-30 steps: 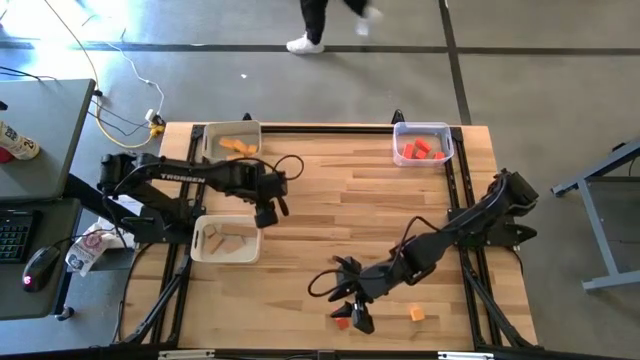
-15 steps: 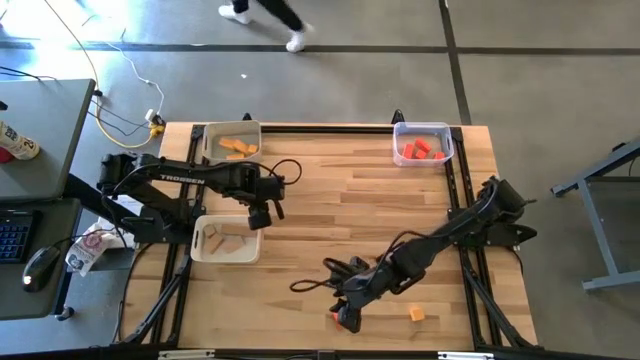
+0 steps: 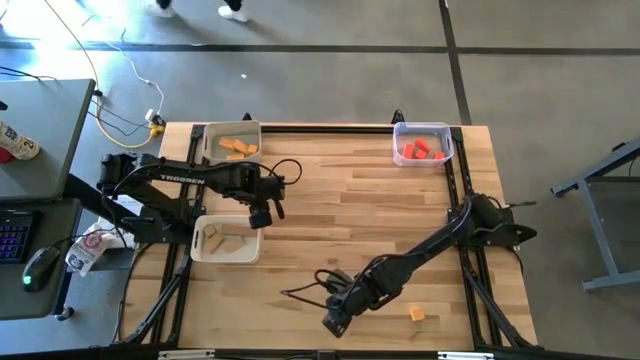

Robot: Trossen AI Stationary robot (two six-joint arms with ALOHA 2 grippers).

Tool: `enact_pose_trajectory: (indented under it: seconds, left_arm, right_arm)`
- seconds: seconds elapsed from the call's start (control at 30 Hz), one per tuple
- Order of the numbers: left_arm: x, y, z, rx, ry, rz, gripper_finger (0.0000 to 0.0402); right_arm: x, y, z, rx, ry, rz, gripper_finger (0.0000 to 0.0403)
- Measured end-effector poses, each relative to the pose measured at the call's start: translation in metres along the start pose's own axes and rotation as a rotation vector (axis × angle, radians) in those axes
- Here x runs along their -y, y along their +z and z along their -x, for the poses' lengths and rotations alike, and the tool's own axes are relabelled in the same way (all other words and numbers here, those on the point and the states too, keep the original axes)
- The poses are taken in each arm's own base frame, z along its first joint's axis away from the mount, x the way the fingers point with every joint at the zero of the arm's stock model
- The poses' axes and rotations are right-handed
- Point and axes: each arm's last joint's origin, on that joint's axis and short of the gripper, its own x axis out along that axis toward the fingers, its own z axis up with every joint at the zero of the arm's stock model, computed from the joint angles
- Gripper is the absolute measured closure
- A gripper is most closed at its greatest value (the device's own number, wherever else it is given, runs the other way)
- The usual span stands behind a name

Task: Sort & place blocks by color
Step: Put the orange block into the transparent bin

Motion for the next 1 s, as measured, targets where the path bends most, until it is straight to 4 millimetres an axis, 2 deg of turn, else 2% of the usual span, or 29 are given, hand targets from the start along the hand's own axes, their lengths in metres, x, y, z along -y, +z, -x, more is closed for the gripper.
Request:
enact_pose_trajectory:
  seconds: [0.4, 0.73, 1.0]
  left_arm:
    - [0.0, 0.001, 0.0, 0.013, 0.003, 0.018, 0.0241]
    - [0.001, 0.005, 0.0, 0.053, -0.001, 0.029, 0.024]
    - [0.001, 0.005, 0.0, 0.053, -0.001, 0.029, 0.024]
  right_arm:
    - [0.005, -0.018, -0.036, -0.022, -0.088, -0.098, 0.0216]
    - [0.013, -0.021, -0.062, 0.02, -0.162, -0.116, 0.0216]
    - [0.012, -0.025, -0.072, 0.009, -0.138, -0.125, 0.0216]
